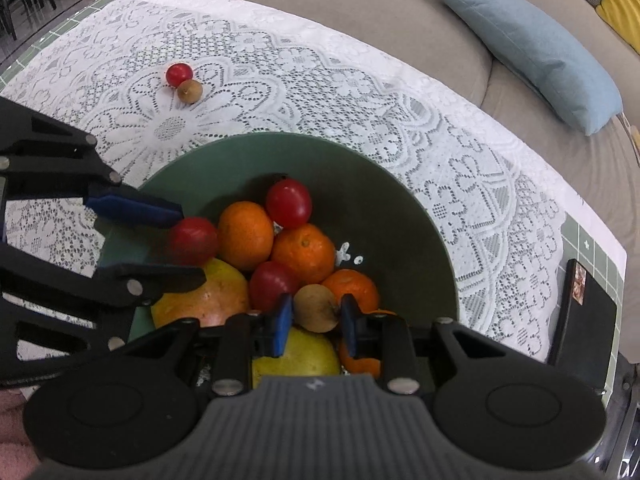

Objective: Organize fruits
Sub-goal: 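Open both tools to drop the tomato and kiwi into the colander, then move both tools toward the last red tomato and kiwi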

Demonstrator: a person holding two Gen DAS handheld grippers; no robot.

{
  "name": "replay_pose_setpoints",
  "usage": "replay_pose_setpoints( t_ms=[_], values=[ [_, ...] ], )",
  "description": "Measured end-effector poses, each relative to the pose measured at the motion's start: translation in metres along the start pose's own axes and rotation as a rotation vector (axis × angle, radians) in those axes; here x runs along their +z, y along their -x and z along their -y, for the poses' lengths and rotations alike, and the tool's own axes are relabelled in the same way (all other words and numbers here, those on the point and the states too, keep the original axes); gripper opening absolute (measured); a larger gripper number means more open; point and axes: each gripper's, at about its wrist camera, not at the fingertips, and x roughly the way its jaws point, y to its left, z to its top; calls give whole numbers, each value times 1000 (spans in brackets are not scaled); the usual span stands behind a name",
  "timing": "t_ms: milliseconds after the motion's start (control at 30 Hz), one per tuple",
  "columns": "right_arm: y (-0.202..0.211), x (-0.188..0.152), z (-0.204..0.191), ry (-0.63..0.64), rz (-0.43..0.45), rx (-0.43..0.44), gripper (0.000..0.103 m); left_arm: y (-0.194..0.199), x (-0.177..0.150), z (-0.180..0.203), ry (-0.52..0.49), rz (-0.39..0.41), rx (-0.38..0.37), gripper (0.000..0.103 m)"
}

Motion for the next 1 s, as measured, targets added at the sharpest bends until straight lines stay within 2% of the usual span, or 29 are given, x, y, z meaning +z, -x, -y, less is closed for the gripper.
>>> replay_pose_setpoints(
  t_ms=[400,633,1000],
  values=[
    [17,8,-3,4,40,-11,37,20,2,-6,58,42,-6,54],
    [34,16,-9,-28,119,-13,41,42,3,-20,105,109,1,54],
    [46,51,-35,-77,242,-6,54,77,-2,-69,200,224,143,55]
  ],
)
